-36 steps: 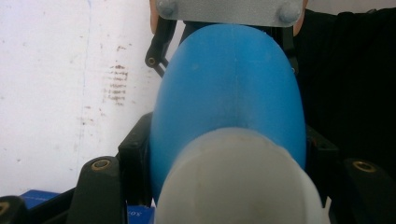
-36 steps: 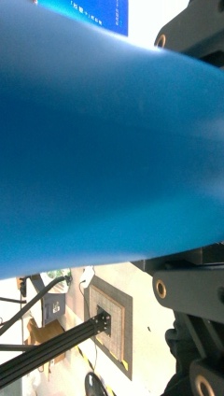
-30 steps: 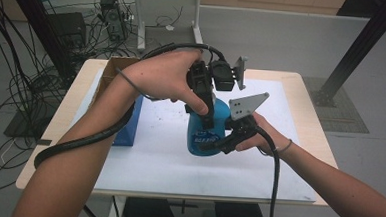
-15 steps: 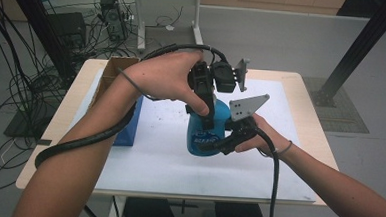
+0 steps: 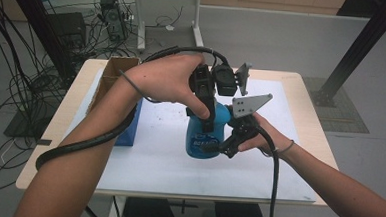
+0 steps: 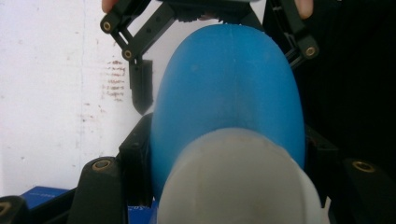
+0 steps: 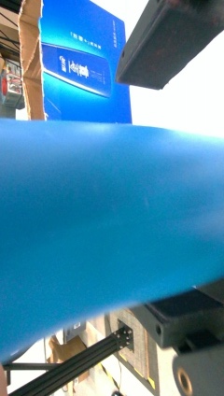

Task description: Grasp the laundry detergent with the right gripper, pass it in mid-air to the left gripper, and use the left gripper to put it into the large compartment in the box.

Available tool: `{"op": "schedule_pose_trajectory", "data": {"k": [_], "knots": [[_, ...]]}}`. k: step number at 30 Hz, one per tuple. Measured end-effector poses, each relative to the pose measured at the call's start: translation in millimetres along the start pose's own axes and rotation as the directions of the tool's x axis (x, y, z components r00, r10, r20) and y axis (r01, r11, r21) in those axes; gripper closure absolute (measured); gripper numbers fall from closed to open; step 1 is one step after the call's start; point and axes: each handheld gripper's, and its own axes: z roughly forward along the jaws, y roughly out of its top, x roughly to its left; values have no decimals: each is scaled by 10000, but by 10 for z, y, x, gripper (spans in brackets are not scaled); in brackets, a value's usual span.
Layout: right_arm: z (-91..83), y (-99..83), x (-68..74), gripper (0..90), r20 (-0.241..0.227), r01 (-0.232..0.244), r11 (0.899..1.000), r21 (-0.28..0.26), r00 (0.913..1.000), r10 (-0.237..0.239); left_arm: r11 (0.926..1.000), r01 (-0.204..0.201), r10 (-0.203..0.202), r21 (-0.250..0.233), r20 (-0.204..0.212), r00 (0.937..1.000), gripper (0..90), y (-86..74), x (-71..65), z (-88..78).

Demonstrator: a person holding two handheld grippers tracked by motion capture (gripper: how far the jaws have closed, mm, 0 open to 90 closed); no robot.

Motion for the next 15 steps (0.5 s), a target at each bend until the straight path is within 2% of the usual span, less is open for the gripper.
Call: {"op": "schedule_pose_trajectory", "data": {"k": [8, 15], "knots": [[-20, 7, 18, 27, -17, 178, 9998, 102, 9998, -178, 9998, 158, -158, 86, 49, 9999, 377, -31, 40, 35], [-30, -21, 23, 20, -50, 196, 9977, 646, 9998, -193, 9994, 267, -268, 209, 67, 9996, 377, -41, 56, 58]]}}
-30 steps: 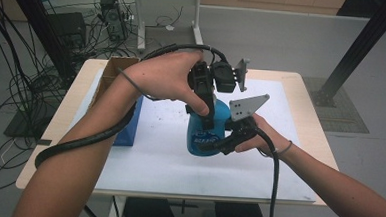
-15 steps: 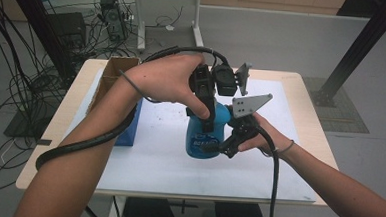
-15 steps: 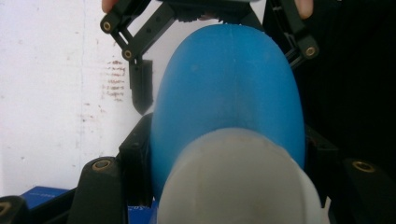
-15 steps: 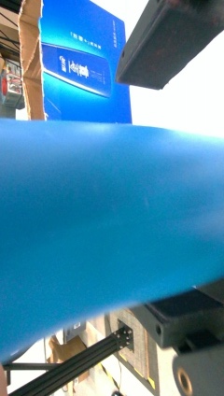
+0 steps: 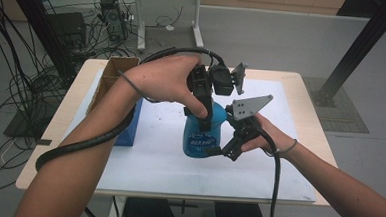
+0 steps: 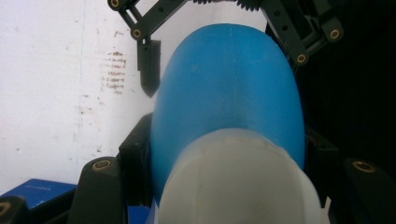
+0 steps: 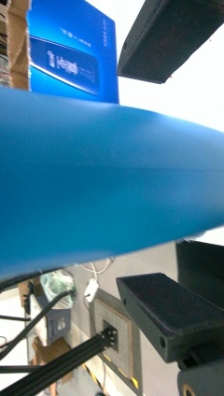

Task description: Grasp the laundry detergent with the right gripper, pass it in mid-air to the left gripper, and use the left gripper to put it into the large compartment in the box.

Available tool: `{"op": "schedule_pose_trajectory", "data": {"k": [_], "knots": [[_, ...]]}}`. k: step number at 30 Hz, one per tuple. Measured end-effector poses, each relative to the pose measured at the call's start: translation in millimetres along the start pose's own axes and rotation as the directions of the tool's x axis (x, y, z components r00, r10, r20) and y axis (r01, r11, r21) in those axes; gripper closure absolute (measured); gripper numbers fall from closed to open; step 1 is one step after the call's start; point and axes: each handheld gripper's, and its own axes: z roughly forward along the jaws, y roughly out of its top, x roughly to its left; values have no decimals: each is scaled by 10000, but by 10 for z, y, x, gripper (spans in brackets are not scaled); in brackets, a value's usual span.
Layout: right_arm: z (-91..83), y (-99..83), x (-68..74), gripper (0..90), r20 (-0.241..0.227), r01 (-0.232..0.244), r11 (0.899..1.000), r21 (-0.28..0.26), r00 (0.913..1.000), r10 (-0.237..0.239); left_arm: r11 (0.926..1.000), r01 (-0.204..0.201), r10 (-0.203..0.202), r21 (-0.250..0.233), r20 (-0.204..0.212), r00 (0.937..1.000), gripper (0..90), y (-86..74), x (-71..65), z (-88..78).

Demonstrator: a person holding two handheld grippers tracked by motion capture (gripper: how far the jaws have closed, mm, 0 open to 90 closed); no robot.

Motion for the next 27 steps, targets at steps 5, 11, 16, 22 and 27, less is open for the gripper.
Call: {"op": "schedule_pose_trajectory", "data": {"k": [5, 11, 16, 22, 27], "knots": [[-61, -9, -14, 28, 20, -148, 9944, 1046, 9999, 147, 10000, 41, -41, 13, -28, 10000, 377, -3, 9, -3], [-140, -6, -21, 37, 80, -375, 9489, 3132, 9993, 369, 9999, 117, -117, 50, 53, 9999, 377, -4, 33, 10], [-217, -13, -58, 47, 440, -652, 8592, 5075, 9978, 497, 9999, 138, -138, 64, 33, 9999, 376, -3, 42, 12], [-283, -38, -94, 57, 873, -1095, 7100, 6956, 9939, 678, 9997, 226, -227, 87, 116, 9997, 376, -13, 47, 29], [-323, -85, -141, 61, 1239, -1401, 5759, 8054, 9900, 677, 9997, 221, -221, 38, -6, 9998, 376, -17, 25, 38]]}}
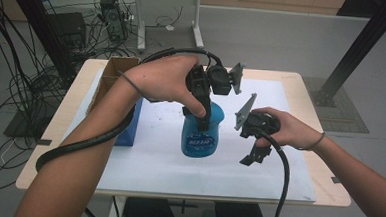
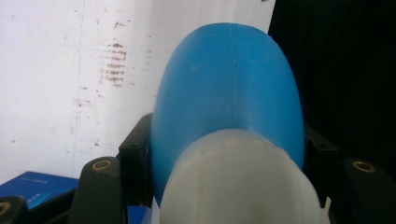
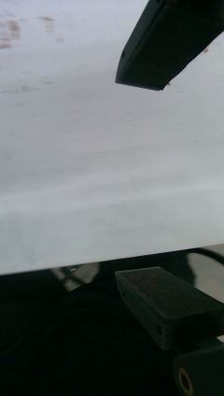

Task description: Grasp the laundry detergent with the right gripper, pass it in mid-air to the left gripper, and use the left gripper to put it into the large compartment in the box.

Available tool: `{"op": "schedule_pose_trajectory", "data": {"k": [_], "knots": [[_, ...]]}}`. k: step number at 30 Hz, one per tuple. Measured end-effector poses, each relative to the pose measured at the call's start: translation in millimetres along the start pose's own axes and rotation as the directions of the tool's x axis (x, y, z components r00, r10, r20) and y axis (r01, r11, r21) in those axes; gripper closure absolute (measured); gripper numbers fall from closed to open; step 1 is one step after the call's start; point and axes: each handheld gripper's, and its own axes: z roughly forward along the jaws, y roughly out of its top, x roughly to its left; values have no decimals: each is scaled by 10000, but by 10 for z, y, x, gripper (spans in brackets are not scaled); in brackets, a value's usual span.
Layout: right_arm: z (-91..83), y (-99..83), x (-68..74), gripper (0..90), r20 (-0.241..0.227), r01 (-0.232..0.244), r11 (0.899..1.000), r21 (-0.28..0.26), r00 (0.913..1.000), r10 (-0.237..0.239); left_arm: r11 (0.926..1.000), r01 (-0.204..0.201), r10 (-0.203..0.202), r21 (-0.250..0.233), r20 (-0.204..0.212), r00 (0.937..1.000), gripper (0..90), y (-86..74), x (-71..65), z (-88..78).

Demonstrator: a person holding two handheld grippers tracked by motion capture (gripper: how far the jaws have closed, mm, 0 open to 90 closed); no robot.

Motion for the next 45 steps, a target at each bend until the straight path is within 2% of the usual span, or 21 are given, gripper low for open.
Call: {"op": "schedule_pose_trajectory", "data": {"k": [1, 2, 8, 13, 15, 19, 20, 21, 24, 25, 27, 28, 30, 39, 42, 45], "knots": [[-3, -10, 5, 61, 53, -277, 9990, 351, 9996, 275, 10000, 3, -3, 45, -19, 10000, 376, -2, -2, -2], [-3, -23, -3, 61, 110, -375, 9983, 456, 9993, 371, 10000, 6, -6, -25, -66, 10000, 376, -6, -7, 0], [10, -91, -41, 59, 325, -595, 9955, 734, 9978, 573, 9998, 209, -210, -28, -170, 9996, 377, -8, -17, 10], [32, -135, -54, 59, 441, -846, 9929, 835, 9957, 812, 9956, 930, -927, 88, -319, 9952, 377, 14, -24, 37], [49, -165, -63, 60, 453, -1001, 9917, 805, 9943, 967, 9892, 1460, -1456, 81, -389, 9886, 377, 19, -16, 37], [86, -234, -96, 60, 493, -1249, 9890, 790, 9914, 1213, 9703, 2401, -2416, -308, -625, 9684, 377, 17, -2, 15], [93, -249, -103, 59, 507, -1321, 9879, 808, 9904, 1283, 9671, 2517, -2537, -367, -653, 9651, 377, 16, 2, 11], [98, -267, -110, 60, 511, -1382, 9873, 784, 9896, 1344, 9602, 2759, -2783, -443, -642, 9583, 377, 16, 13, 6], [103, -309, -130, 60, 551, -1537, 9853, 751, 9872, 1498, 9496, 3074, -3111, -610, -646, 9482, 377, 21, 20, -4], [101, -322, -135, 60, 575, -1603, 9845, 715, 9860, 1564, 9429, 3251, -3296, -722, -630, 9420, 377, 24, 28, -9], [98, -345, -147, 61, 588, -1673, 9836, 676, 9848, 1635, 9396, 3341, -3391, -740, -686, 9383, 377, 38, 32, -13], [96, -354, -151, 61, 599, -1744, 9826, 643, 9835, 1707, 9347, 3468, -3521, -772, -691, 9334, 377, 44, 38, -17], [99, -371, -157, 61, 596, -1774, 9824, 591, 9830, 1739, 9327, 3509, -3572, -828, -794, 9307, 377, 57, 38, -30], [157, -426, -163, 57, 666, -1891, 9805, 536, 9804, 1855, 9133, 3990, -4053, -816, -858, 9102, 377, 22, 127, -144], [164, -438, -175, 51, 741, -1950, 9798, 445, 9787, 1915, 8954, 4341, -4422, -993, -829, 8931, 377, -29, 203, -235], [172, -435, -183, 52, 847, -2024, 9778, 543, 9766, 1975, 8829, 4537, -4646, -1211, -851, 8814, 376, -73, 271, -336]]}}
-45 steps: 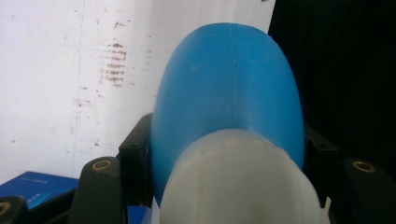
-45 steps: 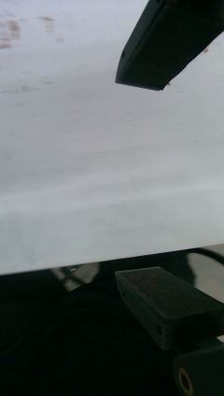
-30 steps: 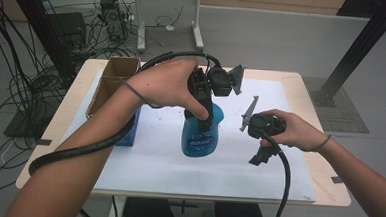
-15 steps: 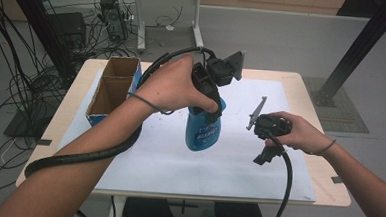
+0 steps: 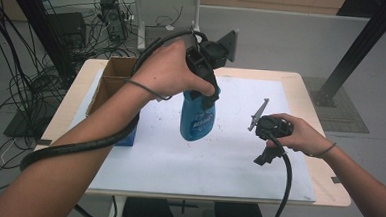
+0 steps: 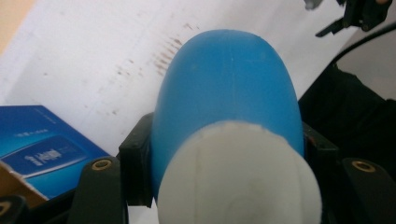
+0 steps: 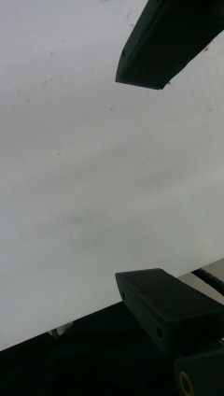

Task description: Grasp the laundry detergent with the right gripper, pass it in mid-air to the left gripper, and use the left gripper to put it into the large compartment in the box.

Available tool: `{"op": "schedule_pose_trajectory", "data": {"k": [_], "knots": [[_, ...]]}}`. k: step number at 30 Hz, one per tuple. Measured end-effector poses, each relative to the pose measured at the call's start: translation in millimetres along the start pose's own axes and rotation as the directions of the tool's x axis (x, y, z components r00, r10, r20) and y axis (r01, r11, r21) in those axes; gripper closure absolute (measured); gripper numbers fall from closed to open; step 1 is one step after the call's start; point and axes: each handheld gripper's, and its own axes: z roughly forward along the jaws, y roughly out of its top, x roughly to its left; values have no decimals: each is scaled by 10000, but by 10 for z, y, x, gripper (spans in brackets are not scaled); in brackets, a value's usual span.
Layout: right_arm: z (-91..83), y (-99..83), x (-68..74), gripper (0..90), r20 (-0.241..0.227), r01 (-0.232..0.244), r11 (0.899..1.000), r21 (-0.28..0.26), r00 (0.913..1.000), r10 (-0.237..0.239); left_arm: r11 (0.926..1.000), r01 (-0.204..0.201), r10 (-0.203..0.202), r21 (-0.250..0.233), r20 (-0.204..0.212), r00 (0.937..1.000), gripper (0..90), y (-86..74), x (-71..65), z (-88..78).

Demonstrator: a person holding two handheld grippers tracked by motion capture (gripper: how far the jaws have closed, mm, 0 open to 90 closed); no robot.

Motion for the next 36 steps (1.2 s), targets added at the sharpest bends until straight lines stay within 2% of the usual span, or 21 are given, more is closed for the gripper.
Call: {"op": "schedule_pose_trajectory", "data": {"k": [5, 10, 15, 18, 23, 26, 27, 28, 30, 33, 36], "knots": [[20, 16, -20, 51, -88, 63, 10000, 7, 9999, -63, 9975, 623, -620, -319, 113, 9980, 376, 6, 194, -156], [42, 34, -32, 46, -95, 20, 10000, 41, 10000, -20, 9930, 1147, -1148, -273, -11, 9934, 376, 9, 361, -255], [65, 33, -27, 42, -155, 12, 9999, 116, 9999, -10, 9812, 1906, -1913, -312, -223, 9813, 376, -29, 594, -332], [69, 23, -25, 40, -145, -103, 9998, 181, 9998, 106, 9706, 2378, -2388, -363, -293, 9706, 376, -66, 735, -364], [88, 12, -27, 43, -166, -38, 9999, 164, 9999, 41, 9502, 3072, -3093, -530, -372, 9502, 377, -127, 947, -453], [83, 13, -33, 42, -153, -49, 9999, 127, 9999, 51, 9329, 3548, -3577, -621, -440, 9328, 376, -175, 1056, -493], [80, 13, -31, 41, -146, -63, 9999, 125, 9999, 65, 9252, 3731, -3767, -690, -478, 9251, 376, -199, 1096, -506], [79, 13, -33, 42, -170, -66, 9999, 116, 9998, 68, 9218, 3806, -3846, -739, -506, 9217, 376, -215, 1120, -516], [82, 12, -36, 41, -158, -42, 9999, 92, 9999, 44, 9063, 4146, -4193, -826, -515, 9064, 377, -267, 1186, -532], [88, 11, -35, 40, -205, -87, 9999, 71, 9998, 89, 8921, 4442, -4494, -822, -614, 8912, 377, -362, 1290, -532], [100, 12, -32, 41, -203, -86, 9999, 57, 9998, 87, 8748, 4784, -4835, -767, -766, 8720, 377, -466, 1396, -527]]}}
